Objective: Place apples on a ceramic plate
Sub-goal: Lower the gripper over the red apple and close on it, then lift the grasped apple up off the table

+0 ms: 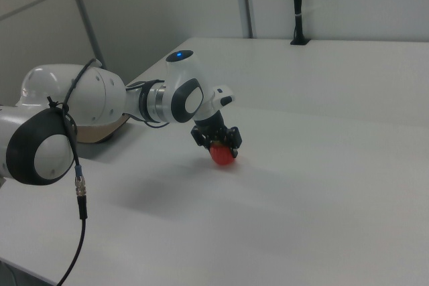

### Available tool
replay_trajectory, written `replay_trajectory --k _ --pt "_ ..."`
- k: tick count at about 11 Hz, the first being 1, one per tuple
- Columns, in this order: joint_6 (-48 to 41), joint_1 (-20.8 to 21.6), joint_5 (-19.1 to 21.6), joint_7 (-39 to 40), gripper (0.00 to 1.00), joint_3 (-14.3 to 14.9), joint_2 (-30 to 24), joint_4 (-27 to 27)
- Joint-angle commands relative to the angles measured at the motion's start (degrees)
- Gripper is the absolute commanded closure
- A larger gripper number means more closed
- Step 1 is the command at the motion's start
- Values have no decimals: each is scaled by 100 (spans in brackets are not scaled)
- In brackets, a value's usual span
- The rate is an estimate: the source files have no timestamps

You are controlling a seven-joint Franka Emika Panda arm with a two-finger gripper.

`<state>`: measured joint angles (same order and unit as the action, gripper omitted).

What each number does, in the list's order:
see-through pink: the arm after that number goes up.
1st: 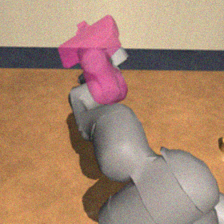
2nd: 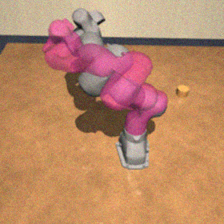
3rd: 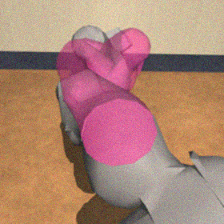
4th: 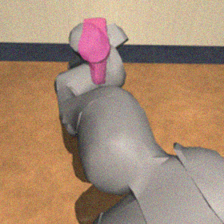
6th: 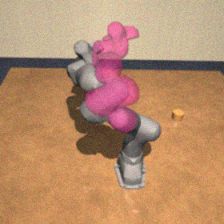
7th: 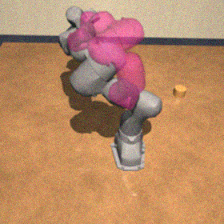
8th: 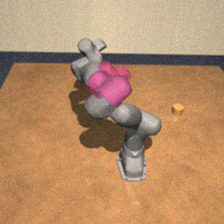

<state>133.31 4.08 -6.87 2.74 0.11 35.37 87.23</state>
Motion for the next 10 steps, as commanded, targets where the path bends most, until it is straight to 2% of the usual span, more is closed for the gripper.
replay_trajectory --k 1,3,6,8,10 --pt "64 5 -87 51 71 -2 -144 110" --pt "-146 13 -43 25 71 -2 -555 223" --pt "-1190 57 80 7 71 -2 -1416 224" --pt "-1710 136 404 33 71 -2 -2005 250" --pt "-2115 320 476 42 71 6 -2559 522"
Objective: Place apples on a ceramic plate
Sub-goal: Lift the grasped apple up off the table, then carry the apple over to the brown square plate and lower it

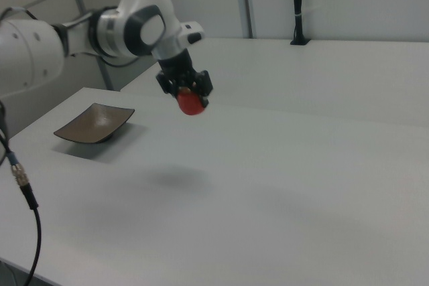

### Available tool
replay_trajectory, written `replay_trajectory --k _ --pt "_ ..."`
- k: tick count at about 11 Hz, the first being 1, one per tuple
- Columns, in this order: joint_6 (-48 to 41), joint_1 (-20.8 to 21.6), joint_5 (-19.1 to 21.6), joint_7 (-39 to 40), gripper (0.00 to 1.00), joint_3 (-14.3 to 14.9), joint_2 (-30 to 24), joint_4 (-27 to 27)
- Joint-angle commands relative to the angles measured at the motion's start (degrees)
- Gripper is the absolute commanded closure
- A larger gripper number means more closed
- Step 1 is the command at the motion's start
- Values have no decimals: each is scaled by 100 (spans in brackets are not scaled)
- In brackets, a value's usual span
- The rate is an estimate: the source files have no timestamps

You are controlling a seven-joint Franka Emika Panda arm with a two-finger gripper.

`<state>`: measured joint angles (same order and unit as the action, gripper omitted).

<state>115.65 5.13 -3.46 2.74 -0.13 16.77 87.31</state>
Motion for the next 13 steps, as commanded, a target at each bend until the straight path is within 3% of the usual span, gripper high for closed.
replay_trajectory --k 1,5,8,10,13 --pt "-489 347 153 34 71 31 -797 506" --pt "-631 830 355 7 71 5 -851 445" --pt "-500 1217 391 -570 70 -363 -439 138" --pt "357 1454 320 -1176 70 -671 -96 41" --pt "1284 1946 285 -1381 69 -690 614 -265"
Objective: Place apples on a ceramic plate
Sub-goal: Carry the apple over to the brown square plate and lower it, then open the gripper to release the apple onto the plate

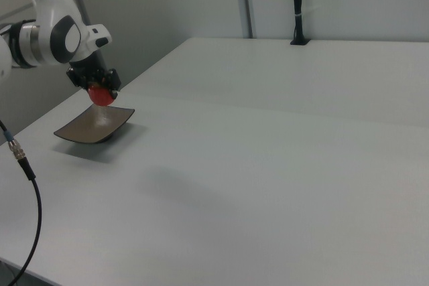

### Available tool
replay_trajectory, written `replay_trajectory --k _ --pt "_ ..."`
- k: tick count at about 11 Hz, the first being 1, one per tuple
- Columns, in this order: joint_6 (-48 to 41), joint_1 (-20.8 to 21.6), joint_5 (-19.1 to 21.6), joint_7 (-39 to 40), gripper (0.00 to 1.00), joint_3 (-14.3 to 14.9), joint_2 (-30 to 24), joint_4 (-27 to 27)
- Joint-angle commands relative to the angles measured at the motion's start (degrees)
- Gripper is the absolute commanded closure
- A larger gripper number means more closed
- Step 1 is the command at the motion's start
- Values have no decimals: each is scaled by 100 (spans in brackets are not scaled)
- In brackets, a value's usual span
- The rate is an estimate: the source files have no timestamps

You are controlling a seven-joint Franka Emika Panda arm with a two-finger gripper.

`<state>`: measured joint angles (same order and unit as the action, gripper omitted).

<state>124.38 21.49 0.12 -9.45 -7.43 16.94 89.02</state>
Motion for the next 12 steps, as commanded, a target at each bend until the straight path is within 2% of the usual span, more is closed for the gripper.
replay_trajectory --k 1,3,5,7,9,11,12 --pt "603 486 -108 -163 69 40 922 -673" --pt "1199 724 -178 -224 70 40 1345 -798" --pt "1675 961 -546 -390 70 40 1714 -816" --pt "2115 1059 -977 -645 70 40 2110 -938" --pt "2580 1068 -1084 -672 70 40 2339 -948" --pt "2775 1068 -1084 -672 63 40 2646 -1158" --pt "2837 1068 -1084 -672 50 40 2683 -1185"
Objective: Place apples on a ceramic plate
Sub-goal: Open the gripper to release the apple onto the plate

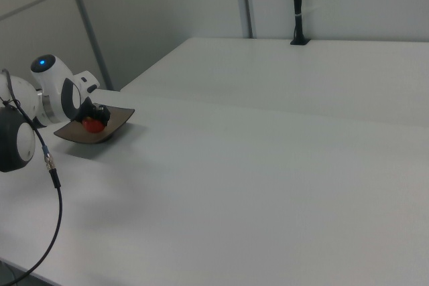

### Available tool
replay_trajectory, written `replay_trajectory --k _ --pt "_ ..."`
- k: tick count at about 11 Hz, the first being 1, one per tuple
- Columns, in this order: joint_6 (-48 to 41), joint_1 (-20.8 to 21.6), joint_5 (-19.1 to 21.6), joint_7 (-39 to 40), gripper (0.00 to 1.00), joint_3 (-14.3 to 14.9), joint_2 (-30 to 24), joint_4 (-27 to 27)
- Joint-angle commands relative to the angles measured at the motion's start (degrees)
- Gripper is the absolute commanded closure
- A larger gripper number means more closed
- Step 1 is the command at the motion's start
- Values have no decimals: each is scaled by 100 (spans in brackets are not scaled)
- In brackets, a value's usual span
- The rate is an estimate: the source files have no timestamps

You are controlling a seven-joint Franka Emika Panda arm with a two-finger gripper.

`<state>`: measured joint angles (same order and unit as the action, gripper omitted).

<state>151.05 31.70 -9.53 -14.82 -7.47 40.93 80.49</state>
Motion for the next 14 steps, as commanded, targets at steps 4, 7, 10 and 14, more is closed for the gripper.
replay_trajectory --k 4,7,10,14 --pt "294 39 -181 -109 3 44 337 -314" --pt "285 39 -568 -223 0 44 328 -279" --pt "241 21 -551 -285 0 35 101 -201" --pt "-852 -119 -463 -285 0 44 -1040 248"
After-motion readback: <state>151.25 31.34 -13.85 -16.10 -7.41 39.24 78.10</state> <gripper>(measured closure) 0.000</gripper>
